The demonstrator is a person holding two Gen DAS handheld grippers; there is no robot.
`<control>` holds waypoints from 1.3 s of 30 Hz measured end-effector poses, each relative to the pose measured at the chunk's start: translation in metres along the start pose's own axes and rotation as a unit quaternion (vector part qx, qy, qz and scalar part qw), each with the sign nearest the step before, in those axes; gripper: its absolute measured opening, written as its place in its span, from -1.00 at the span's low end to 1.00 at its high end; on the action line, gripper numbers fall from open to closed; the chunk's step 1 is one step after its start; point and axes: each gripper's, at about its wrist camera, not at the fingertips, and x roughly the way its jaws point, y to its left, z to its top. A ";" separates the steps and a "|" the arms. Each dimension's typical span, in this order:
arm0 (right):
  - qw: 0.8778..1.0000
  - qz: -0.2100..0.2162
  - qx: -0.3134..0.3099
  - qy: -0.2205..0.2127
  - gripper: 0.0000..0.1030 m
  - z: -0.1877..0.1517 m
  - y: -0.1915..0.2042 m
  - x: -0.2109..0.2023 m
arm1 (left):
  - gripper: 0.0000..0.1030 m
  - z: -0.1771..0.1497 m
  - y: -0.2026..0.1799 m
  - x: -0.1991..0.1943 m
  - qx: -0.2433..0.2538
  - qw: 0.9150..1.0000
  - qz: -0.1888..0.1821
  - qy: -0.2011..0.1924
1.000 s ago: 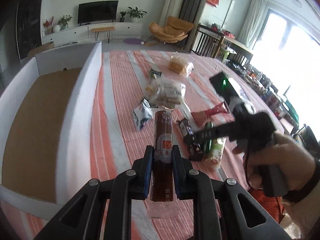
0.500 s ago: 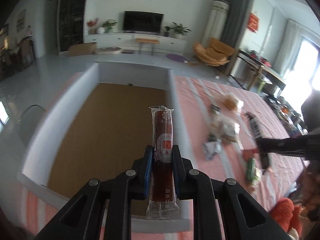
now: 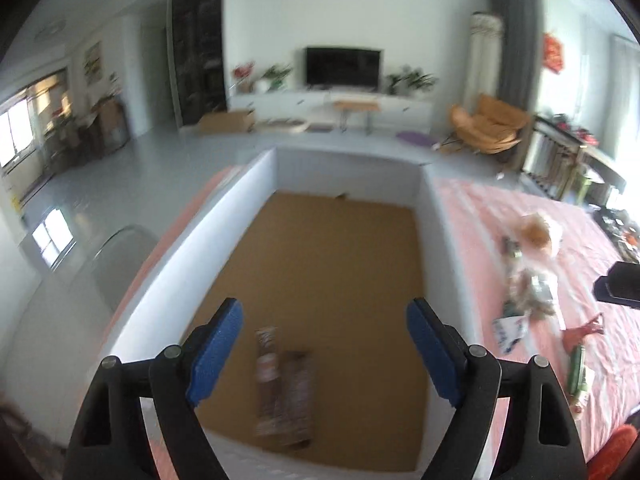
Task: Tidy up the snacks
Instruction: 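Carry both bars into the cardboard box and open both tools, then move the left tool back over the green sausage and cream bread pack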
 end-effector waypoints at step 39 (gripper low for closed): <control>0.943 -0.307 0.017 -0.131 0.60 -0.197 -0.149 -0.130 | 0.70 -0.044 -0.154 -0.014 0.086 0.995 -0.031 0.028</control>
